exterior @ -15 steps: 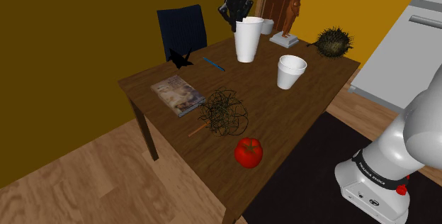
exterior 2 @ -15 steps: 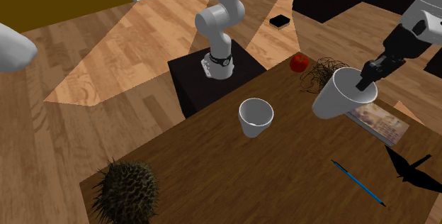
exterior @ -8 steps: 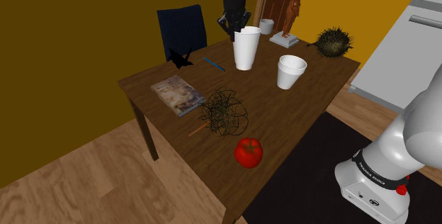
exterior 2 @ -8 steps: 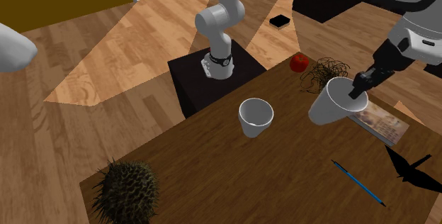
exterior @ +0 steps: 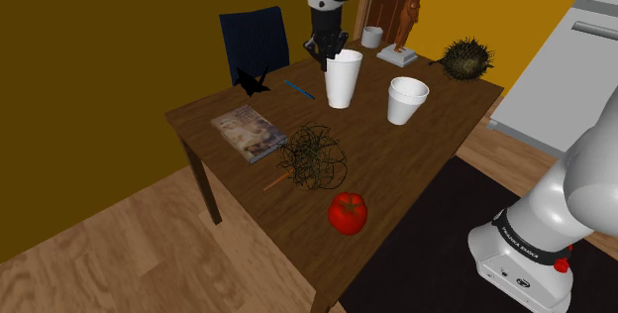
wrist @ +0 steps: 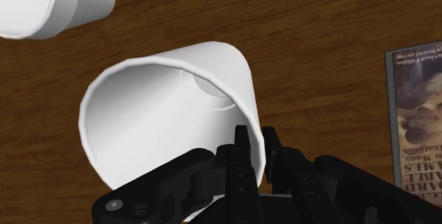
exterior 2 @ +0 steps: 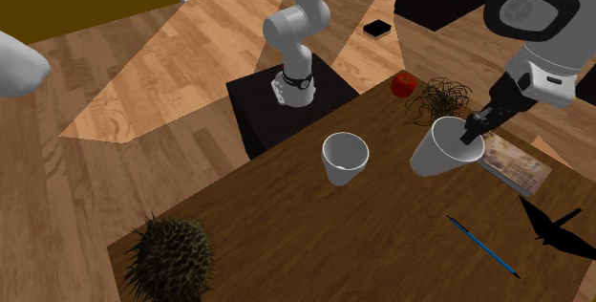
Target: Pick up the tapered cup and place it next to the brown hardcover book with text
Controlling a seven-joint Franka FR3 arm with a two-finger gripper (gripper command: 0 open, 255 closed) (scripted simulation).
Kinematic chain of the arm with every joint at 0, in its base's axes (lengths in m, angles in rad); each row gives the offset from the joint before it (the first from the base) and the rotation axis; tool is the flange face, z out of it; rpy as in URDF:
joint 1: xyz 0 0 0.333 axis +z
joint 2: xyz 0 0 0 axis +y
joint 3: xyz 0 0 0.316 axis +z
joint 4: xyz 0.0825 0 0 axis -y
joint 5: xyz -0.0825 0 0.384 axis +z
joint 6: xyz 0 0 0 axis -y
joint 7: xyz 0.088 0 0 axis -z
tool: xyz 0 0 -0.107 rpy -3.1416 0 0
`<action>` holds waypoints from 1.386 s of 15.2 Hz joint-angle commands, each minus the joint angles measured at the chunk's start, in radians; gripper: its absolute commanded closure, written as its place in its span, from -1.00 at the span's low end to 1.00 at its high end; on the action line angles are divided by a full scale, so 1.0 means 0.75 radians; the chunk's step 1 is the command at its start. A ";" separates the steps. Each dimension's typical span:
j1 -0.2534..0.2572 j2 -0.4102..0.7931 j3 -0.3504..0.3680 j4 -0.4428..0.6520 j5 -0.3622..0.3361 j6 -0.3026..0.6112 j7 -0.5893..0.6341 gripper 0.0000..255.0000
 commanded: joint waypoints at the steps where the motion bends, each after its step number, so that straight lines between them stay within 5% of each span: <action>1: 0.001 0.010 0.000 -0.027 -0.004 0.037 0.009 1.00; 11: 0.001 0.062 -0.005 -0.131 -0.023 0.190 0.037 1.00; 19: 0.001 0.062 -0.005 -0.131 -0.023 0.190 0.037 1.00; 20: 0.001 0.062 -0.005 -0.131 -0.023 0.190 0.037 -1.00; 21: 0.001 0.062 -0.005 -0.131 -0.023 0.190 0.037 -1.00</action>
